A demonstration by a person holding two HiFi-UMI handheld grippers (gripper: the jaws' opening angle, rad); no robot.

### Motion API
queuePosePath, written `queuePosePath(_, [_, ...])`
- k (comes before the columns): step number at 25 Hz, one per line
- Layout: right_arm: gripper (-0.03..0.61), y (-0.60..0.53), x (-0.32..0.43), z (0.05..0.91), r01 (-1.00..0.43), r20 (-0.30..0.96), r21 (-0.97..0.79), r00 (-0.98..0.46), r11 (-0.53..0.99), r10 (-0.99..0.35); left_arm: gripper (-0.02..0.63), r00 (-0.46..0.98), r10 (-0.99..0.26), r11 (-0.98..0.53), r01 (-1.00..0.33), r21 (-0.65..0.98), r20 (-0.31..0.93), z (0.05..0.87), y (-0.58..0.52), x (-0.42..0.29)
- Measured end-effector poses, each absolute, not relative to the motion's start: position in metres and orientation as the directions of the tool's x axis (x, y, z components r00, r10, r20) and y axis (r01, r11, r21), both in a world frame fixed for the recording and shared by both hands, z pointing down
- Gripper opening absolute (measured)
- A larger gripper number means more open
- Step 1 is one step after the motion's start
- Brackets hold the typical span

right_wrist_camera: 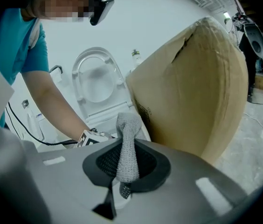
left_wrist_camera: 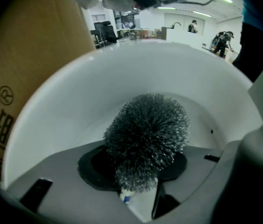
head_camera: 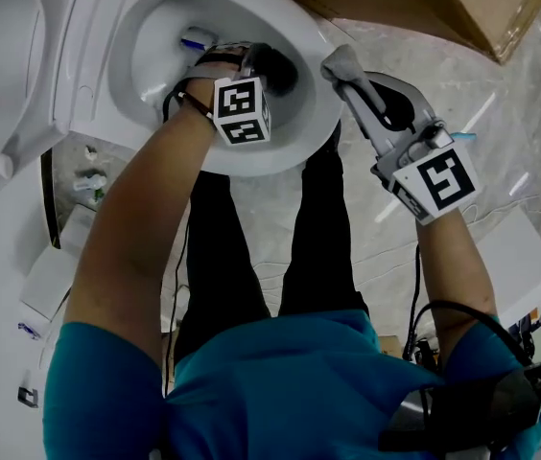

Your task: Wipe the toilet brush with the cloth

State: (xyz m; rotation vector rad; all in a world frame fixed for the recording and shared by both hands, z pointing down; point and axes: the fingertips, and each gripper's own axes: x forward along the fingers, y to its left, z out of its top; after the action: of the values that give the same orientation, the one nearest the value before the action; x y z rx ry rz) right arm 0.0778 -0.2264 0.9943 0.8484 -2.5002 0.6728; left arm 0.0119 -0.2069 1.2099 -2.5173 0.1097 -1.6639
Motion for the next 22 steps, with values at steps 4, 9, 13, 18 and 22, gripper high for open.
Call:
queuePosePath(4, [0.020,-0.228,0.079,0.979,-0.656,0.530,-0.295,-0.717,0.695,-0.452,0.179,0.447,-0.203,-0.975,-0.174,-0.138,0.871,1.166,-0.233,-0.001])
queuePosePath(9, [0.020,-0.235,0.077,0.946,-0.658,0.517,-0.279,-0.717,0.700,-0.468,0.179,0.509,-0.273,-0.937,-0.334,-0.105,0.816,1.106,-0.253,-0.017])
queuePosePath(13, [0.020,-0.235,0.075,0.918,-0.667,0.527,-0.272,-0.706,0.693,-0.473,0.179,0.558,-0.325,-0.880,-0.474,-0.028,0.763,1.053,-0.262,-0.035])
queuePosePath(18, [0.020,-0.238,0.074,0.863,-0.679,0.509,-0.247,-0.698,0.692,-0.503,0.179,0.639,-0.393,-0.796,-0.596,0.104,0.661,0.967,-0.280,-0.050])
queuePosePath(22, [0.020,-0.234,0.074,0.809,-0.672,0.506,-0.235,-0.701,0.702,-0.502,0.179,0.692,-0.441,-0.721,-0.652,0.233,0.572,0.882,-0.292,-0.063])
